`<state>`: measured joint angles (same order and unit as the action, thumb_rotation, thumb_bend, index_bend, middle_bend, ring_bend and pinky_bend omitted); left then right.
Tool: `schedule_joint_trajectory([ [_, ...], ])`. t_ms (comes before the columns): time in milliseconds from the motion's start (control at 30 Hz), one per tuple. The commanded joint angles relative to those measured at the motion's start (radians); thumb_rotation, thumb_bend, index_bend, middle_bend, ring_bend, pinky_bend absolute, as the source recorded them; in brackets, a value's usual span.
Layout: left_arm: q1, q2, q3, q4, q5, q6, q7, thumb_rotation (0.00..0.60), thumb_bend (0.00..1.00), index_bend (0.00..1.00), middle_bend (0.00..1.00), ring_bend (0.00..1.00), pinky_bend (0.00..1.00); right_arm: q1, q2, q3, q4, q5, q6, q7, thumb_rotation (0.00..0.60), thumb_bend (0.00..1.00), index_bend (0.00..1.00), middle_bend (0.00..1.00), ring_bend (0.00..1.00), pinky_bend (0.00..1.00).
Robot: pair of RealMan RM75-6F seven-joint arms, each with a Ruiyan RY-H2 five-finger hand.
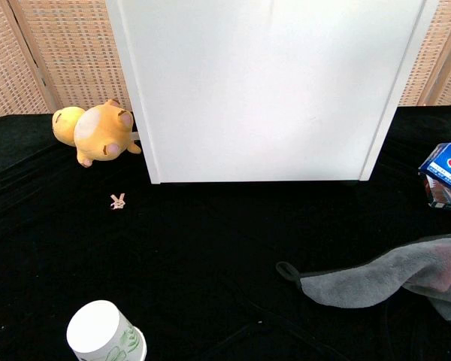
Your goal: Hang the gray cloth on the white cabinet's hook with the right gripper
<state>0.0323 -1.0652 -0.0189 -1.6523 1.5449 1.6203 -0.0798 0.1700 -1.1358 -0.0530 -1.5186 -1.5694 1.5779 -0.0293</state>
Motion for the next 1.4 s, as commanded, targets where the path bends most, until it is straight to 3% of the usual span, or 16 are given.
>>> schedule_joint_trajectory([
  [33, 0.001, 0.0, 0.0, 0.001, -0.001, 0.0, -0.002, 0.6, 0.0, 0.0, 0.0, 0.0, 0.0, -0.004, 0.0, -0.001, -0.006, -0.014, -0.008, -0.003, 0.6, 0.0, 0.0, 0.0, 0.0, 0.0],
  [200, 0.001, 0.002, -0.001, -0.001, -0.002, 0.0, -0.004, 0.6, 0.0, 0.0, 0.0, 0.0, 0.0, 0.015, 0.005, -0.015, -0.03, -0.058, -0.05, 0.007, 0.6, 0.0, 0.0, 0.01, 0.0, 0.0],
  [267, 0.0, 0.001, 0.0, -0.001, -0.001, -0.002, -0.001, 0.6, 0.0, 0.0, 0.0, 0.0, 0.0, 0.048, 0.013, -0.027, -0.057, -0.094, -0.103, 0.006, 0.6, 0.0, 0.0, 0.11, 0.07, 0.01],
  [333, -0.001, 0.0, 0.0, -0.001, -0.003, -0.006, 0.001, 0.6, 0.0, 0.0, 0.0, 0.0, 0.0, 0.088, 0.023, -0.034, -0.089, -0.13, -0.161, -0.001, 0.6, 0.0, 0.0, 0.3, 0.26, 0.12],
  [367, -0.001, 0.0, -0.001, -0.001, -0.006, -0.008, 0.001, 0.6, 0.0, 0.0, 0.0, 0.0, 0.0, 0.111, 0.029, -0.038, -0.111, -0.146, -0.196, 0.003, 0.6, 0.0, 0.0, 0.41, 0.39, 0.24],
  [433, -0.005, 0.0, -0.006, -0.001, -0.015, -0.015, 0.001, 0.6, 0.0, 0.0, 0.0, 0.0, 0.0, 0.176, 0.031, -0.043, -0.16, -0.188, -0.284, 0.039, 0.6, 0.0, 0.0, 0.54, 0.55, 0.46],
  [500, -0.008, 0.0, -0.009, -0.001, -0.022, -0.021, 0.002, 0.6, 0.0, 0.0, 0.0, 0.0, 0.0, 0.224, 0.024, -0.042, -0.177, -0.209, -0.352, 0.054, 0.6, 0.0, 0.0, 0.63, 0.65, 0.65],
  [600, -0.015, -0.002, -0.012, 0.002, -0.038, -0.042, 0.005, 0.6, 0.0, 0.0, 0.0, 0.0, 0.0, 0.295, -0.012, -0.036, -0.163, -0.231, -0.462, 0.04, 0.6, 0.0, 0.02, 0.7, 0.72, 0.77],
  [767, -0.024, -0.005, -0.018, 0.007, -0.056, -0.064, 0.006, 0.6, 0.0, 0.0, 0.0, 0.0, 0.0, 0.361, -0.082, -0.032, -0.122, -0.222, -0.586, 0.022, 0.6, 0.05, 0.1, 0.77, 0.8, 0.82],
  [967, -0.034, -0.011, -0.02, 0.011, -0.072, -0.087, 0.017, 0.6, 0.0, 0.0, 0.0, 0.0, 0.0, 0.386, -0.158, -0.02, -0.083, -0.179, -0.656, -0.042, 0.6, 0.14, 0.12, 0.81, 0.83, 0.84],
  [1200, -0.037, -0.016, -0.019, 0.01, -0.074, -0.094, 0.029, 0.6, 0.0, 0.0, 0.0, 0.0, 0.0, 0.408, -0.228, 0.029, -0.074, -0.041, -0.749, -0.167, 0.6, 0.2, 0.16, 0.88, 0.9, 0.99],
  [1400, -0.037, -0.015, -0.019, 0.011, -0.076, -0.095, 0.025, 0.6, 0.0, 0.0, 0.0, 0.0, 0.0, 0.41, -0.273, 0.054, -0.05, 0.08, -0.791, -0.266, 0.6, 0.3, 0.24, 0.9, 0.92, 1.0],
])
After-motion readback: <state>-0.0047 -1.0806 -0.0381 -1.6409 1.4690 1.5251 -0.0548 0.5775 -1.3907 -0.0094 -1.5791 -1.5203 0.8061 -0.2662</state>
